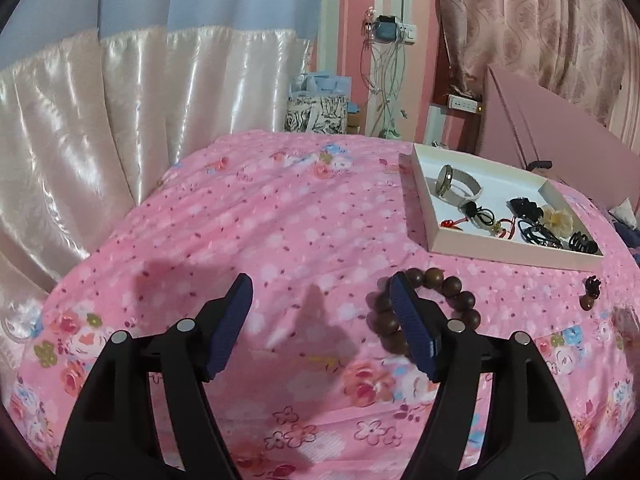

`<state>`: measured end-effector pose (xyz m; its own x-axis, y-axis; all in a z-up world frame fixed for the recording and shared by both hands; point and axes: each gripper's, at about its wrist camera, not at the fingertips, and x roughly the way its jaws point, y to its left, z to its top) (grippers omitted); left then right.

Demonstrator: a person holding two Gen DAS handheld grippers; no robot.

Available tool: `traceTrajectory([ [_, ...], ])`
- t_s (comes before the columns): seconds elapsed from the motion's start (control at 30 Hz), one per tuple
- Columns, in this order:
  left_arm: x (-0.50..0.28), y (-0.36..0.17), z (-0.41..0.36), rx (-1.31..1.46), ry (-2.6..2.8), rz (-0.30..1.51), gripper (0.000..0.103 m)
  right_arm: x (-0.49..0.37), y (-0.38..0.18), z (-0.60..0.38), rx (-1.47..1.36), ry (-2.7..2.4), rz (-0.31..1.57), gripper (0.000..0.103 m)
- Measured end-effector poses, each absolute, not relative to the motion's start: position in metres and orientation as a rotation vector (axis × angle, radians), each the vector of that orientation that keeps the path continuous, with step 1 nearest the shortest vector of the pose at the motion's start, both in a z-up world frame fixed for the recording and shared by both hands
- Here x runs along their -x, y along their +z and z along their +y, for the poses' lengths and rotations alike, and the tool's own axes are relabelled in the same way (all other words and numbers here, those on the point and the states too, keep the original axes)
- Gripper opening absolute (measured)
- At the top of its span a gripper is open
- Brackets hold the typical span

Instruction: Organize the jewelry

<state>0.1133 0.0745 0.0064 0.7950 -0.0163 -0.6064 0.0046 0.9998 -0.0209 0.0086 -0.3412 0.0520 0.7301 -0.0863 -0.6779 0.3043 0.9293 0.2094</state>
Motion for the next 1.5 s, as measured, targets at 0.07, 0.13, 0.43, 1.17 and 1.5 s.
traceTrajectory([
  [0.07, -0.116, 0.001, 0.071, 0.015, -0.036, 0.675, 0.071, -0.016, 0.051, -0.333, -0.33, -0.202, 0.728, 0.064],
  [0.13, -0.118, -0.003, 0.062, -0.002, -0.063, 0.688, 0.071, -0.023, 0.053, -0.322, -0.329, -0.177, 0.725, 0.064],
  [0.43, -0.152, -0.026, 0.024, -0.068, -0.12, 0.805, 0.071, -0.085, 0.053, -0.26, -0.32, -0.102, 0.782, 0.064],
  [1.17, -0.159, -0.036, 0.019, -0.061, -0.199, 0.859, 0.017, -0.111, 0.037, -0.23, -0.263, -0.085, 0.828, 0.021],
  [1.5, -0.087, 0.025, 0.01, -0.032, -0.224, 0.489, 0.017, -0.039, 0.09, -0.248, -0.236, -0.163, 0.548, 0.021],
])
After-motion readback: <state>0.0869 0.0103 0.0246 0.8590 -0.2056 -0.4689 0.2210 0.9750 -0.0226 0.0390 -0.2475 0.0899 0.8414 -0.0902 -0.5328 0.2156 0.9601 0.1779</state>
